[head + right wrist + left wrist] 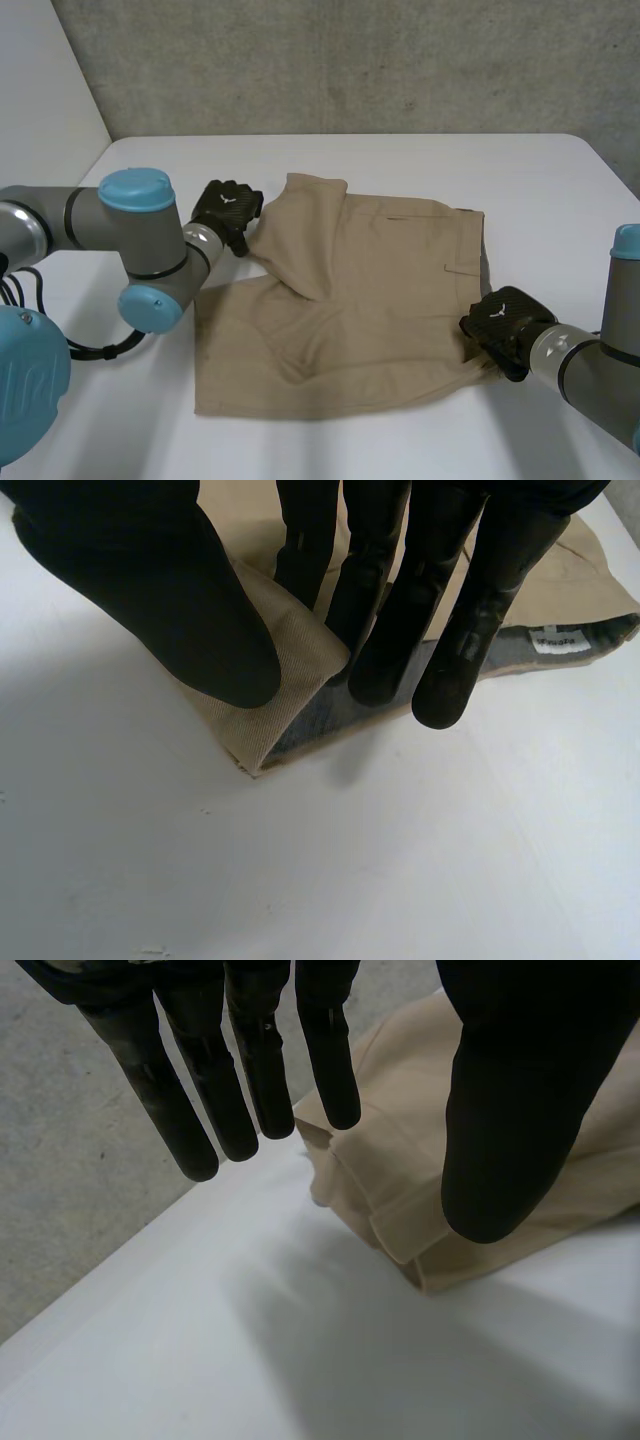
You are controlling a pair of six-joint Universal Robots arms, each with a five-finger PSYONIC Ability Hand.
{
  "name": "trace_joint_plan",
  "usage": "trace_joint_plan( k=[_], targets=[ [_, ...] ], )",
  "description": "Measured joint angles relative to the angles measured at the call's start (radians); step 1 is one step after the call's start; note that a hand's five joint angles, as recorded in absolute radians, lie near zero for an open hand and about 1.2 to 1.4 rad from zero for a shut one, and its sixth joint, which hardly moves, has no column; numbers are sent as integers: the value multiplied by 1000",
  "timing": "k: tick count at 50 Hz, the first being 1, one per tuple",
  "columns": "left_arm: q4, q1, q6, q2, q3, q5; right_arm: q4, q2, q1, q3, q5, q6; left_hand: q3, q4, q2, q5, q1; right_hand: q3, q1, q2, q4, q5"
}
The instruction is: Fold the shorts.
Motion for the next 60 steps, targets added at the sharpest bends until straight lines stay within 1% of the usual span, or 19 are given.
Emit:
trace_joint_plan(
  k=[8,14,16,17,18,20,26,31,33,39,44,45,47,48,49,50,51,52,60],
  targets=[
    [-3,-5,6,-15,1,-2,-5,12,1,-1,1,0,80,77,77,76,85,0,0,0,0,5],
    [-36,-2,11,-18,0,-5,-5,13,1,-2,1,0,299,296,297,292,307,0,0,0,0,6],
    [-54,-1,12,-18,0,-6,-5,13,1,-2,1,0,299,296,297,292,307,0,0,0,0,6],
    [-60,-1,12,-18,0,-6,-5,13,1,-2,1,0,448,445,448,439,438,0,0,0,0,6],
    [-69,-1,12,-17,1,-7,-5,14,1,-3,1,0,522,514,524,505,492,0,0,0,0,6],
    [-82,-1,13,-17,1,-10,-5,14,1,-3,1,0,581,580,585,547,503,0,0,0,0,6],
    [-98,-4,47,-12,0,-31,-7,15,1,-2,1,0,589,589,591,547,503,0,0,0,0,6],
    [-96,-12,125,-6,-8,-125,-11,14,1,-2,2,1,589,589,591,547,503,0,0,0,0,6],
    [-96,-21,164,-4,-18,-203,-13,13,1,-2,2,2,589,590,591,547,503,0,0,0,0,6],
    [-96,-58,218,11,-52,-350,-15,12,1,-1,3,3,589,590,591,547,503,0,0,0,0,6],
    [-92,-85,223,29,-81,-374,-16,12,1,0,4,3,589,590,593,547,503,0,0,0,0,6],
    [-90,-93,222,34,-90,-374,-16,11,1,0,4,3,415,411,414,402,361,0,0,0,0,6],
    [-90,-95,222,35,-91,-374,-16,11,1,0,4,3,415,411,414,402,361,0,0,0,0,6],
    [-88,-104,219,40,-97,-371,-16,11,1,1,4,4,83,70,52,77,1,0,0,0,0,6],
    [-88,-105,219,41,-98,-371,-16,11,1,1,4,4,83,70,52,77,1,0,0,0,0,6],
    [-87,-109,217,44,-99,-369,-16,11,1,2,4,5,-180,-199,-206,-188,-255,0,0,0,0,6],
    [-87,-109,217,44,-99,-369,-16,11,1,2,4,5,-180,-199,-206,-188,-255,0,0,0,0,6],
    [-87,-111,215,52,-99,-368,-16,10,1,3,4,7,-294,-313,-306,-306,-332,0,0,0,0,6],
    [-94,-106,201,175,-148,-372,-29,5,0,-1,1,62,-321,-335,-331,-338,-335,0,0,0,0,6]
  ],
)
